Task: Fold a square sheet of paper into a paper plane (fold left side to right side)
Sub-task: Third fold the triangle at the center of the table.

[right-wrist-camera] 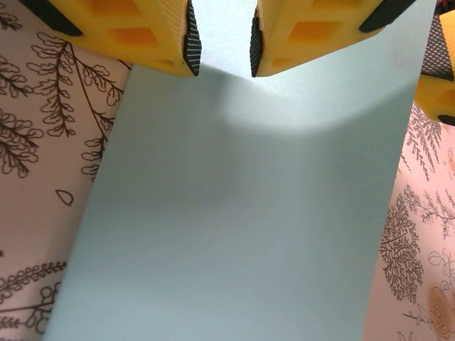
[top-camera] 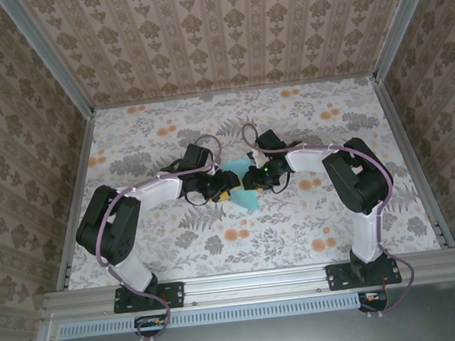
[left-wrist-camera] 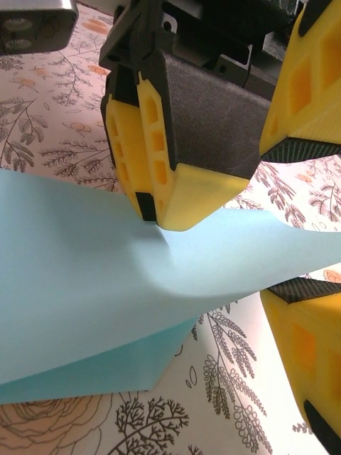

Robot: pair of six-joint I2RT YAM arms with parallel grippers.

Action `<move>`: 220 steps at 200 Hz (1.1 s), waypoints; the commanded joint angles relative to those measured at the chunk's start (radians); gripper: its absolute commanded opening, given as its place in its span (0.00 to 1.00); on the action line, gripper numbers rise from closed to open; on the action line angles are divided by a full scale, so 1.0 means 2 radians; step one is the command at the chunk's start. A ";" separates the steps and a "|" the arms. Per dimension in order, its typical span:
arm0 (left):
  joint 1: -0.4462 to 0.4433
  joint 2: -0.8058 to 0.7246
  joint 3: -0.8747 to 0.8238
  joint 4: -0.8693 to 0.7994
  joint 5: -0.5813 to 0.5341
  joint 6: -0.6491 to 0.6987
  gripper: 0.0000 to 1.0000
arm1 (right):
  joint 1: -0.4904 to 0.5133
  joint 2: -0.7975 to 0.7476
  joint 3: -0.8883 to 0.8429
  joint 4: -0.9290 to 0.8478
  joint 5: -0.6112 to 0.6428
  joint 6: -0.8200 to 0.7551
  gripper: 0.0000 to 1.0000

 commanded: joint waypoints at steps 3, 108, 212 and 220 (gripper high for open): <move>-0.003 -0.005 -0.007 0.002 0.006 -0.008 0.47 | -0.002 0.022 0.000 -0.019 0.024 -0.009 0.30; -0.004 0.011 0.010 -0.032 0.001 -0.023 0.01 | -0.013 -0.082 -0.053 0.054 0.036 -0.031 0.46; -0.005 0.019 0.024 -0.044 0.011 -0.055 0.01 | 0.141 -0.273 -0.210 0.102 0.199 -0.179 0.70; -0.006 0.020 0.024 -0.044 0.012 -0.057 0.01 | 0.155 -0.272 -0.207 0.103 0.217 -0.187 0.71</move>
